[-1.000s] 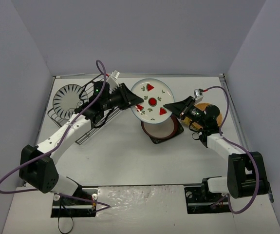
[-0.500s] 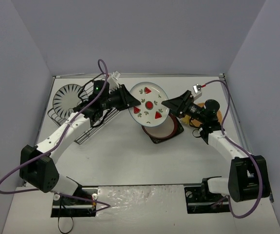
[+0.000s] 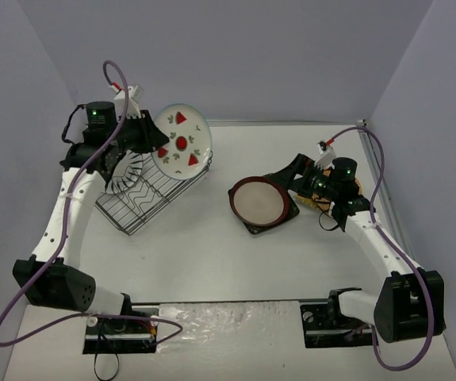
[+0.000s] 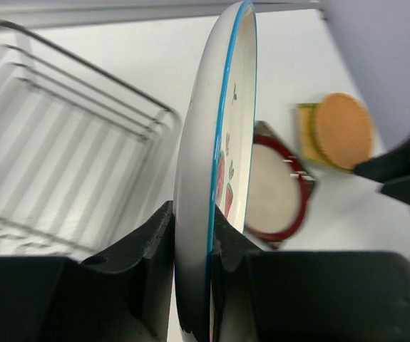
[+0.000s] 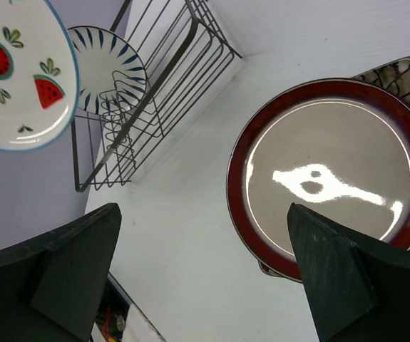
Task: Load the plates into the dish rack
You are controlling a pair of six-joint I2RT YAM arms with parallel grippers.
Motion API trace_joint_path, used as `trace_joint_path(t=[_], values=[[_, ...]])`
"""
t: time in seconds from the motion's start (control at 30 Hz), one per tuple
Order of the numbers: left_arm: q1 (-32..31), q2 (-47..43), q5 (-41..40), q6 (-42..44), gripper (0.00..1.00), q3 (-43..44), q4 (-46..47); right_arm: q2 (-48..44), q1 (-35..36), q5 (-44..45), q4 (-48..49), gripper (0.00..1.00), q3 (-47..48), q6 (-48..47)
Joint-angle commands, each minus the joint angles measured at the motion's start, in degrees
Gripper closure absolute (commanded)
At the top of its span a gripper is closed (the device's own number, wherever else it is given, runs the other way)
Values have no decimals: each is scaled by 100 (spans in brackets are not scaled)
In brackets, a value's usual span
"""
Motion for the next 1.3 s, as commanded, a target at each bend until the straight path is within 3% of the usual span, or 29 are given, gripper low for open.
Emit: trace_joint_path(t=[0.0, 0.07, 0.2, 0.43, 0.8, 1.27], values=[[327, -488, -580, 2270, 100, 884, -490, -158, 5, 245, -165, 0, 361, -425], [406, -440, -1036, 3280, 100, 1004, -757, -110, 5, 236, -196, 0, 399, -467], [476, -165, -1705, 4494, 100, 1153, -934, -54, 5, 224, -213, 0, 408, -477], [624, 301, -2259, 5777, 100, 1210, -859, 70, 0, 139, -235, 0, 443, -543], [742, 806, -2399, 6635, 100, 1062, -638, 276, 5, -49, -319, 0, 469, -705], [1046, 854, -1781, 6644, 100, 367, -547, 397, -4, -113, -319, 0, 463, -758]])
